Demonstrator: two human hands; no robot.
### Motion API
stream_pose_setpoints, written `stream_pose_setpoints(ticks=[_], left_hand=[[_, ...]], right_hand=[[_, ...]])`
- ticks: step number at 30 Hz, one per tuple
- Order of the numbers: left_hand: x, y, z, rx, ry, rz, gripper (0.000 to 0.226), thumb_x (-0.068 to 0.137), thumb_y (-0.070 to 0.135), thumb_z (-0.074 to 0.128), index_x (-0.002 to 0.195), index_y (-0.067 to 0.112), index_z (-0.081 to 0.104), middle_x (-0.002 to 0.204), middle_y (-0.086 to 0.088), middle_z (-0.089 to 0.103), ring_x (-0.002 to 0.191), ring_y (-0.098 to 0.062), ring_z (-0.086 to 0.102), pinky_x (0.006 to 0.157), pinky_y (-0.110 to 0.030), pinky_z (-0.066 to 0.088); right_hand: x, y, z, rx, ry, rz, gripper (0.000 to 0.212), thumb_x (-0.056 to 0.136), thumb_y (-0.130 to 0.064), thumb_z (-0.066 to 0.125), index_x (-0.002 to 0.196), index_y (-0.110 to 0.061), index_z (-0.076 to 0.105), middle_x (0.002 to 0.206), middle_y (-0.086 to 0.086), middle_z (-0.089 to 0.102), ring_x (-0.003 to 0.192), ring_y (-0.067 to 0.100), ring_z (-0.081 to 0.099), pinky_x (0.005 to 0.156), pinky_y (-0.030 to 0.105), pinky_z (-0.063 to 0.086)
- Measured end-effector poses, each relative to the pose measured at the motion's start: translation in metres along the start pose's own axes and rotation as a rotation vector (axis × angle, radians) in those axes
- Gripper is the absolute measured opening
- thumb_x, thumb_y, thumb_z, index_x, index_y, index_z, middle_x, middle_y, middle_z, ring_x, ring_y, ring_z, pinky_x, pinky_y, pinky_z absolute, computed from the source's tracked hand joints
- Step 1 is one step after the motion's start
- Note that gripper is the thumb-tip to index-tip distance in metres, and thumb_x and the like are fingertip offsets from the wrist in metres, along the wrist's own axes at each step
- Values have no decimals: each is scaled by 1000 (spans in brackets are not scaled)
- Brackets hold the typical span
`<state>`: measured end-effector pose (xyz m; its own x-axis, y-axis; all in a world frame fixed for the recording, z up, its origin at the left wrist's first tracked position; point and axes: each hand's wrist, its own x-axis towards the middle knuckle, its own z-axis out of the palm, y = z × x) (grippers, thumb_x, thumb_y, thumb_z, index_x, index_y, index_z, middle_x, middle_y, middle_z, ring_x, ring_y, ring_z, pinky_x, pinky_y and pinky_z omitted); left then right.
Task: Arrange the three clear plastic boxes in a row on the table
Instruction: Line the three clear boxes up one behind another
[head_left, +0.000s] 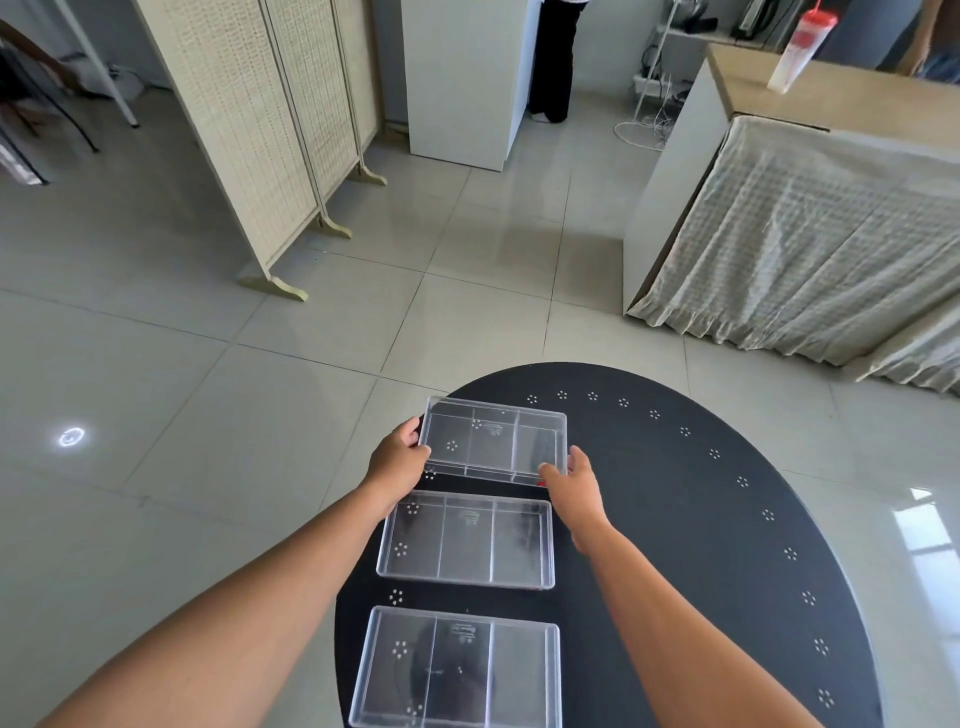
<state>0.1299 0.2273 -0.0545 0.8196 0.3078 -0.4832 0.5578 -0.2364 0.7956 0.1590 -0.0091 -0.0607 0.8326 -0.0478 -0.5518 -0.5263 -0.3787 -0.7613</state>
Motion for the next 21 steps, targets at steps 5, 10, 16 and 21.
stream_pose_setpoints(ticks=[5, 10, 16, 21], left_hand=[[3, -3, 3, -5, 26, -28, 54, 94, 8, 47, 147, 17, 41, 148, -9, 49, 134, -23, 48, 99, -26, 36], [6, -5, 5, -26, 59, -47, 53, 93, 6, 49, 145, 17, 45, 145, -10, 53, 129, -25, 52, 96, -27, 38], [6, -4, 5, -19, 60, -41, 55, 93, 7, 49, 147, 18, 42, 146, -11, 51, 130, -25, 51, 95, -27, 38], [-3, -6, -3, -53, 121, -42, 58, 91, 16, 56, 147, 15, 40, 148, -13, 48, 133, -26, 48, 108, -34, 37]], right_hand=[[2, 0, -2, 8, 9, -15, 48, 95, -14, 49, 143, -20, 48, 117, -10, 68, 97, 10, 65, 79, 26, 47], [5, 2, -5, 2, -8, -23, 46, 90, -11, 47, 134, -26, 54, 109, -10, 70, 101, 17, 68, 86, 32, 51], [2, 2, -7, 11, -18, 0, 63, 94, -18, 51, 155, -22, 33, 141, -9, 57, 107, 11, 62, 90, 26, 42], [-14, 5, -16, -25, 50, 89, 63, 97, -29, 57, 154, -11, 36, 139, 15, 59, 113, 28, 61, 104, 40, 47]])
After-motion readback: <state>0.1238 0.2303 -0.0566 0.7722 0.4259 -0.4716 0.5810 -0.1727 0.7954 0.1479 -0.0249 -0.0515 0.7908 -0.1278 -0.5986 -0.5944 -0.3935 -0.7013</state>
